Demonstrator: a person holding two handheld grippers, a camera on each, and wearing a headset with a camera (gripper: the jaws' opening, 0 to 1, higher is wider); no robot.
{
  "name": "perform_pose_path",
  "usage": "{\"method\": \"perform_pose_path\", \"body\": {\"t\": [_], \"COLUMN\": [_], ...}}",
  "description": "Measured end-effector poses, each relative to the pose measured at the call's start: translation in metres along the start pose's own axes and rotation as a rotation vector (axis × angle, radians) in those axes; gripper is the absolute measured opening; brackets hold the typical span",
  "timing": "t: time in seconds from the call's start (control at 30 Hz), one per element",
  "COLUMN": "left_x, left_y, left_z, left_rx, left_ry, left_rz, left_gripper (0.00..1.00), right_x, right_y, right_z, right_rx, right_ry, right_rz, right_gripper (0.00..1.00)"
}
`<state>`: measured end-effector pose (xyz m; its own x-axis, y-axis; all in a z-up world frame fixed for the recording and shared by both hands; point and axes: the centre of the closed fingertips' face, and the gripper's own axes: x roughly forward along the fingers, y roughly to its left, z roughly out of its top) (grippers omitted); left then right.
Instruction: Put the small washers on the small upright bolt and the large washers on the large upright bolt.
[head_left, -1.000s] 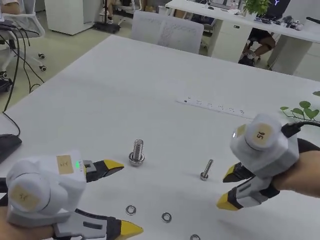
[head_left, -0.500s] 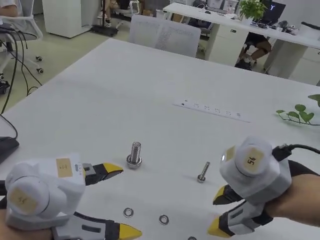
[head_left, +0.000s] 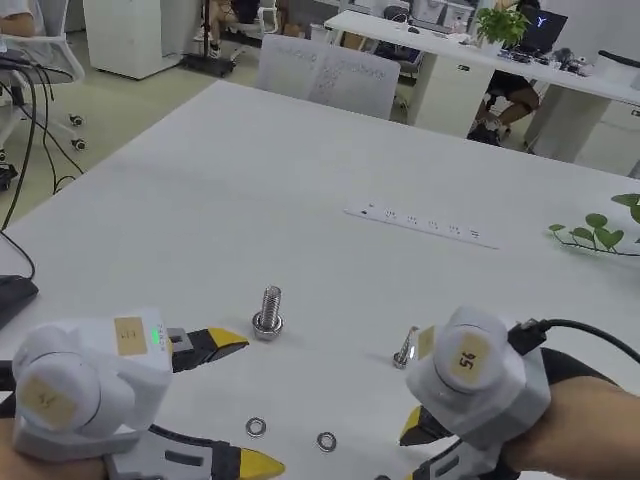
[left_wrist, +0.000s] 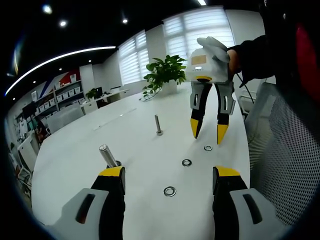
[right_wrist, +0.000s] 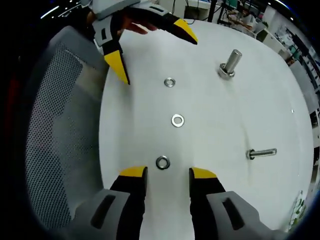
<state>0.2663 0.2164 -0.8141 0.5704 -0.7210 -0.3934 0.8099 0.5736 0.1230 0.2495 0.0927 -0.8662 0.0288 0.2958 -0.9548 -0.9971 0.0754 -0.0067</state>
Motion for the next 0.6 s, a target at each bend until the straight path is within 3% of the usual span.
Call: {"method": "perform_pose_path", "body": {"t": [0.6], "left_x": [-0.0035], "left_y": [-0.001], "left_z": [0.0013], "left_rx": [-0.001], "left_ry": [-0.008], "left_rz": [-0.003], "left_gripper": [0.69], "right_x": [0.0103], "right_y": [0.0088], "right_z": [0.0053], "right_rx": [-0.044], "right_ry": [0.023], "right_rz": [0.013], "right_gripper": [0.2]}}
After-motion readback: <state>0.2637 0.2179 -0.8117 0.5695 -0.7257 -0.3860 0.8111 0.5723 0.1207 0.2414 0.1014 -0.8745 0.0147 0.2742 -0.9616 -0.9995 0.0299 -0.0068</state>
